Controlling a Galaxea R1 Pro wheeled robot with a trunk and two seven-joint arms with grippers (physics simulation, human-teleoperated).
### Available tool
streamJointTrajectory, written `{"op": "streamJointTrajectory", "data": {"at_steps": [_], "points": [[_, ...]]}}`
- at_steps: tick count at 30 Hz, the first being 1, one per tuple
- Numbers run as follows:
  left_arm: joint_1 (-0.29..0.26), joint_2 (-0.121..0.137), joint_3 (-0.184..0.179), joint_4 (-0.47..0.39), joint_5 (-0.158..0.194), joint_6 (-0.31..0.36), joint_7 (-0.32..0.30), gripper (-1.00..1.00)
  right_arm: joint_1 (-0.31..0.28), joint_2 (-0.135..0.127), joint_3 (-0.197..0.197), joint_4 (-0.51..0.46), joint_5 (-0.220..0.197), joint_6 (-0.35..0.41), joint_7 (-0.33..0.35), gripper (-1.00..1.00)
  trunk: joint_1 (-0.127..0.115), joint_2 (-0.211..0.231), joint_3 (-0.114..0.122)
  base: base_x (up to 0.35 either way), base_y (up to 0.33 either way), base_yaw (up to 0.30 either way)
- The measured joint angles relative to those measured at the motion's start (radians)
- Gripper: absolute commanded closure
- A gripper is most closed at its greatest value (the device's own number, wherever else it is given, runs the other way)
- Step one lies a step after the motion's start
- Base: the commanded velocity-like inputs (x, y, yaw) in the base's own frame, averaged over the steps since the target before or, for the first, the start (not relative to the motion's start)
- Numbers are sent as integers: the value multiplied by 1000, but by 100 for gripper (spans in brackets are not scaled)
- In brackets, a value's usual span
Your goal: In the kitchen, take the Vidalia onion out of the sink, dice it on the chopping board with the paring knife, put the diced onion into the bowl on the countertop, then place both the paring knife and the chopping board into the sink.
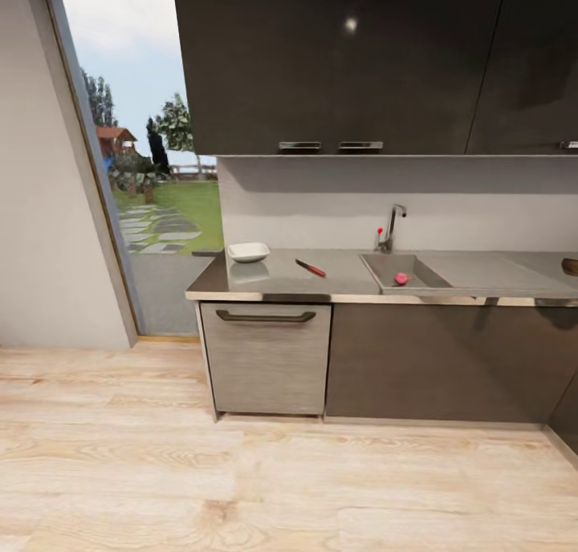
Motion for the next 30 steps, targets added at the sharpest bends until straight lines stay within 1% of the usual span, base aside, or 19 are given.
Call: {"op": "streamJointTrajectory", "data": {"at_steps": [15, 21, 30], "points": [[0, 0, 0, 0, 0, -36, 0, -100, 0, -3, 0, 0, 1, -1, -1, -100, 0, 0, 0, 3, -3, 0], [0, 0, 0, 0, 0, -38, 0, -100, 0, -20, 1, 3, 1, 0, 0, -100, 0, 0, 0, 0, 0, 0], [0, 0, -1, -1, 0, -40, 0, -100, 0, -22, 1, 3, 0, 1, 0, -100, 0, 0, 0, 0, 0, 0]]}}
